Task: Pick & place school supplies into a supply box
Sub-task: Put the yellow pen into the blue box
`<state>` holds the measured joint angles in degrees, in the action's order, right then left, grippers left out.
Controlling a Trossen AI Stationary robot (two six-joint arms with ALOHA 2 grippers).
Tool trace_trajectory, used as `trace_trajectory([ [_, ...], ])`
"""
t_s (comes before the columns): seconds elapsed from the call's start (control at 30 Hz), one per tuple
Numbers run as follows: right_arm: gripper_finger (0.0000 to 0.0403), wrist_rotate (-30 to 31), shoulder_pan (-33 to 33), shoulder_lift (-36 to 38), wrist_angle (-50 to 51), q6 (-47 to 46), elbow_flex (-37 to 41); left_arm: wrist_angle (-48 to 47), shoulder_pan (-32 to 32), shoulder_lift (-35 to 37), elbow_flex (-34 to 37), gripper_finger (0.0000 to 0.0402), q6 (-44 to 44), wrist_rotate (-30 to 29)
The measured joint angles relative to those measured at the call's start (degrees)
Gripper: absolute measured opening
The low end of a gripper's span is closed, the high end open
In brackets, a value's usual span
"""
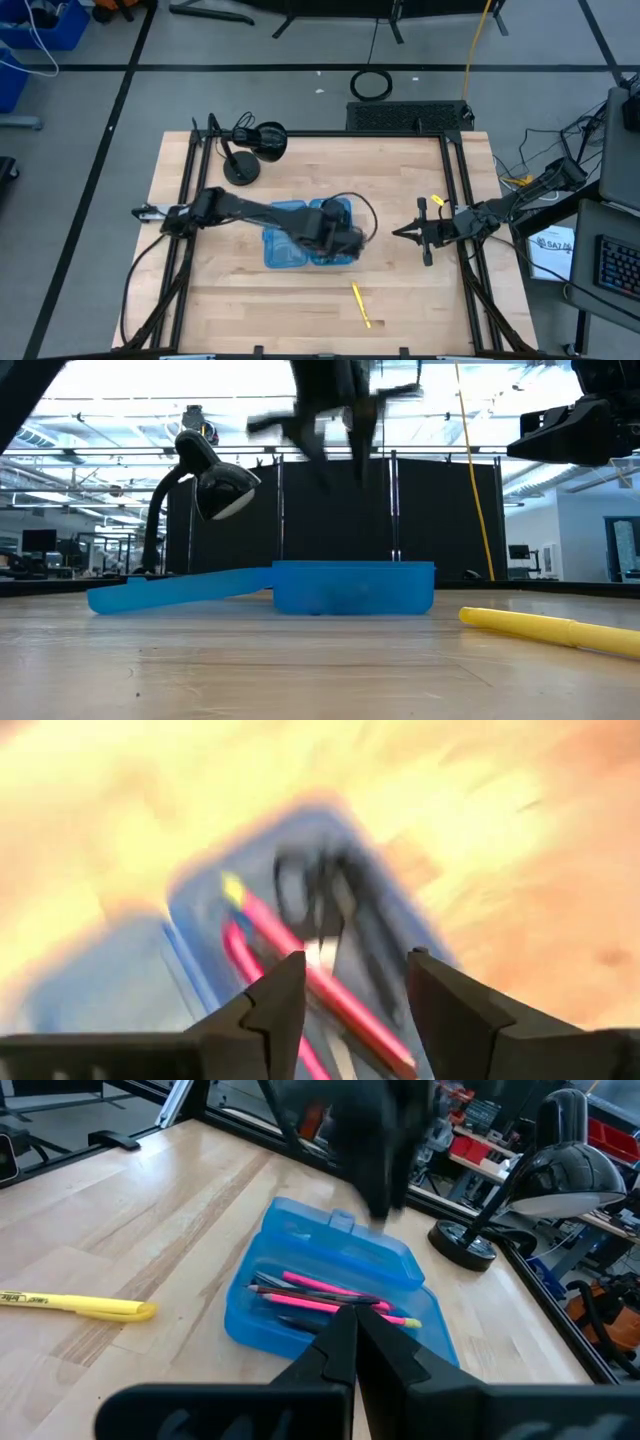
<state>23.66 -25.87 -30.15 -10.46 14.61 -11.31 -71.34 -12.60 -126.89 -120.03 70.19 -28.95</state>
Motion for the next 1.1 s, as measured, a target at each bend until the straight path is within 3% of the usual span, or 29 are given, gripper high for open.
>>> trace_trajectory([
  [0.1, 0.0000, -1.3, 0.0, 0.0, 0.0, 0.0, 0.0, -2.2, -4.9, 3.4, -2.5, 0.0172, -7.5, -10.5],
  [0.3, 0.0000, -8.9, 0.0, 0.0, 0.0, -0.4, 0.0, 0.3, -15.8, 11.2, 0.8, 0.0160, -26.9, -21.0],
  [0.43, 0.0000, -10.5, 0.0, 0.0, -0.3, -0.4, 0.0, 4.1, -21.9, 15.8, 7.8, 0.0110, -36.4, -25.1],
  [0.6, 0.0000, -10.4, 0.0, -0.3, -0.5, 1.1, 0.0, 8.2, -22.2, 27.8, 23.6, 0.0026, -38.0, -26.5],
  [0.67, 0.0000, -10.4, 0.0, -0.3, -0.4, 1.3, 0.0, 13.2, -21.3, 34.0, 31.4, 0.0008, -40.5, -24.6],
  [0.77, 0.0000, -10.4, 0.0, -0.3, -0.4, 3.1, 0.0, 25.6, -19.5, 45.9, 44.7, 0.0011, -50.2, -19.4],
  [0.97, 0.0000, -10.4, 0.0, -0.3, -0.5, 5.4, 0.0, 60.9, -10.8, 68.5, 70.5, 0.0005, -71.9, 6.3],
  [1.1, 0.0000, -10.4, 0.0, -0.3, -1.6, 2.8, 0.0, 67.7, -4.3, 77.6, 81.1, 0.0003, -74.8, 13.1],
])
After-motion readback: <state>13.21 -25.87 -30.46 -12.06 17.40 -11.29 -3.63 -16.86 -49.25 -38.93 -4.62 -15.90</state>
